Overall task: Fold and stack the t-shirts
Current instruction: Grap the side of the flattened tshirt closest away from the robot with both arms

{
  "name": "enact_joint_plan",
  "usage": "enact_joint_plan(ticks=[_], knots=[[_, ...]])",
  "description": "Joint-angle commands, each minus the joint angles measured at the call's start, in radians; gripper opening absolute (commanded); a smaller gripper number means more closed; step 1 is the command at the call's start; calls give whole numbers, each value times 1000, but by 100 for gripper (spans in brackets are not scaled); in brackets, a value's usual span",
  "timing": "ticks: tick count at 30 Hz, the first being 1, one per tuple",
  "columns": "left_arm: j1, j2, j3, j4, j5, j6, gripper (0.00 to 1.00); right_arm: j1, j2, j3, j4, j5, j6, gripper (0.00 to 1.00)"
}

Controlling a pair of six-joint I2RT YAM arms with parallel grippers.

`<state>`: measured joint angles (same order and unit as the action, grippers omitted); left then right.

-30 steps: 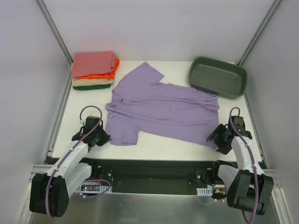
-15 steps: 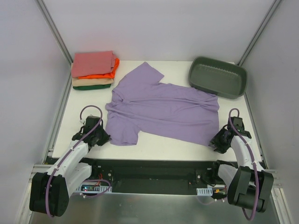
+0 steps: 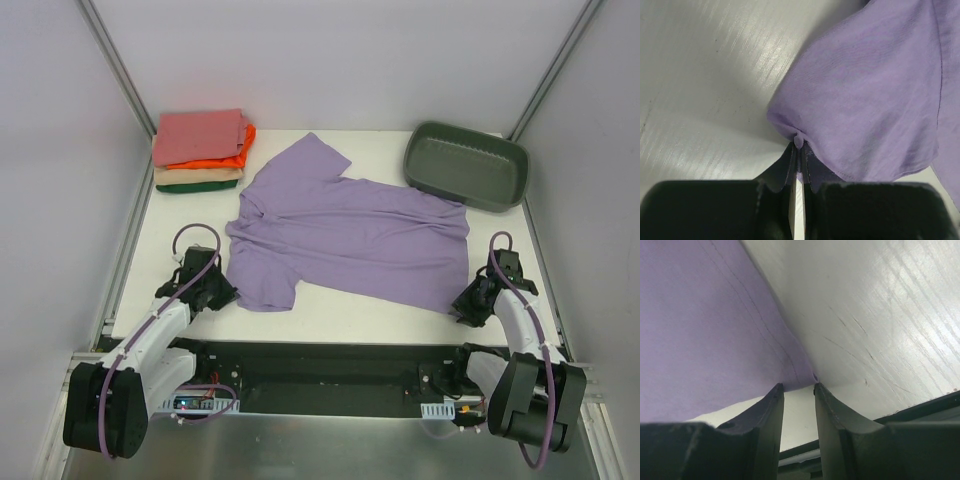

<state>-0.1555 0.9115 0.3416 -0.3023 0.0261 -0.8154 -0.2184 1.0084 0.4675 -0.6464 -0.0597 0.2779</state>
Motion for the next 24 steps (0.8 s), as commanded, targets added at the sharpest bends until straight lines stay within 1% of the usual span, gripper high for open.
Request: enact_joint_plan(ticks=[1, 16, 18, 22, 23, 24], knots=[[5, 18, 0, -38, -3, 38, 0, -4, 29, -26, 85, 21, 15, 34], [5, 23, 0, -35, -3, 41, 0, -4, 82, -9, 114, 54, 10, 35], [5, 23, 0, -35, -5, 42, 0, -4, 93, -7, 122, 54, 9, 32], [5, 23, 2, -37, -5, 41, 0, -4, 111, -12, 143, 49, 3, 22], [5, 23, 2, -35, -5, 44, 0, -4, 113, -18, 160, 37, -6, 19], [5, 21, 2, -35, -5, 42, 0, -4, 113, -24, 177, 25, -14, 12]])
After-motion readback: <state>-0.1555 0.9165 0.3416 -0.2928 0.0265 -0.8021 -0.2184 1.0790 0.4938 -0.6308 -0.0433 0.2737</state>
